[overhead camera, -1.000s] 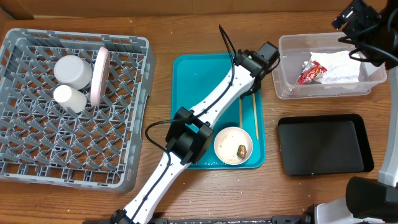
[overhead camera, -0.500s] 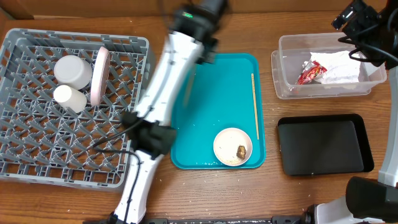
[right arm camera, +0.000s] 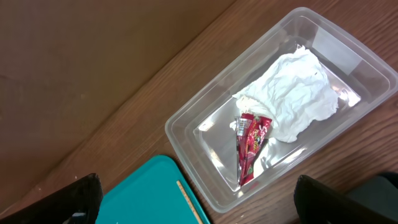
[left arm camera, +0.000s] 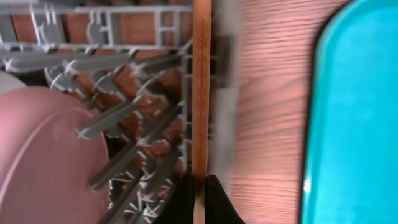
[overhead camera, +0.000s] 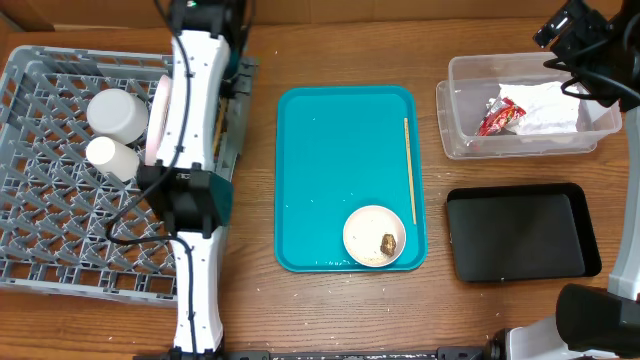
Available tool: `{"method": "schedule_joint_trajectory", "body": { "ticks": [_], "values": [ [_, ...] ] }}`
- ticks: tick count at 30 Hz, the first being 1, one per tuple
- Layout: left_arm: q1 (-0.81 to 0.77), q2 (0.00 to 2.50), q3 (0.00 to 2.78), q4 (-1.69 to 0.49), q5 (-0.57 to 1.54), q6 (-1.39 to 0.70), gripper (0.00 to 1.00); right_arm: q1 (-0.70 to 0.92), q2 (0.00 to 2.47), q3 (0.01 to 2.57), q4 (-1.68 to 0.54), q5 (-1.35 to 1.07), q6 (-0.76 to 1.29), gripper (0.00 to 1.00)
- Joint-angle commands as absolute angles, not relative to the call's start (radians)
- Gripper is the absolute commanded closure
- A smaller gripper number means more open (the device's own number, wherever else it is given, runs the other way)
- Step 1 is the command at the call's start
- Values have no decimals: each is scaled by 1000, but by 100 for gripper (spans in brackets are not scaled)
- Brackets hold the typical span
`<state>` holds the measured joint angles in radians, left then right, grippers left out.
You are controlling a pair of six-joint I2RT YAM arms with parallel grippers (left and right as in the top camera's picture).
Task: Sort waste into correct bins and load items into the dishwasher
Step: 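Insert the chopstick upright into the rack's right edge and release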
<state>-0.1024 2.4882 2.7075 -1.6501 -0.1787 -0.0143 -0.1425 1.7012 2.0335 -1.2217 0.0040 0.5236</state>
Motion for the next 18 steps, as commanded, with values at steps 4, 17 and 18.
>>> {"method": "schedule_joint_trajectory", "body": {
  "ticks": [4, 17, 18],
  "values": [
    [-32, 2493, 2700, -1641, -96, 16, 96, -142, 1700, 2043, -1217, 7, 524, 0],
    [-14, 2490, 2701, -1631, 22, 15, 69, -142, 1700, 2043, -1217, 7, 524, 0],
    [-14, 2486, 2707, -1631, 71, 15, 72, -142, 1700, 2043, -1217, 7, 524, 0]
  ]
}}
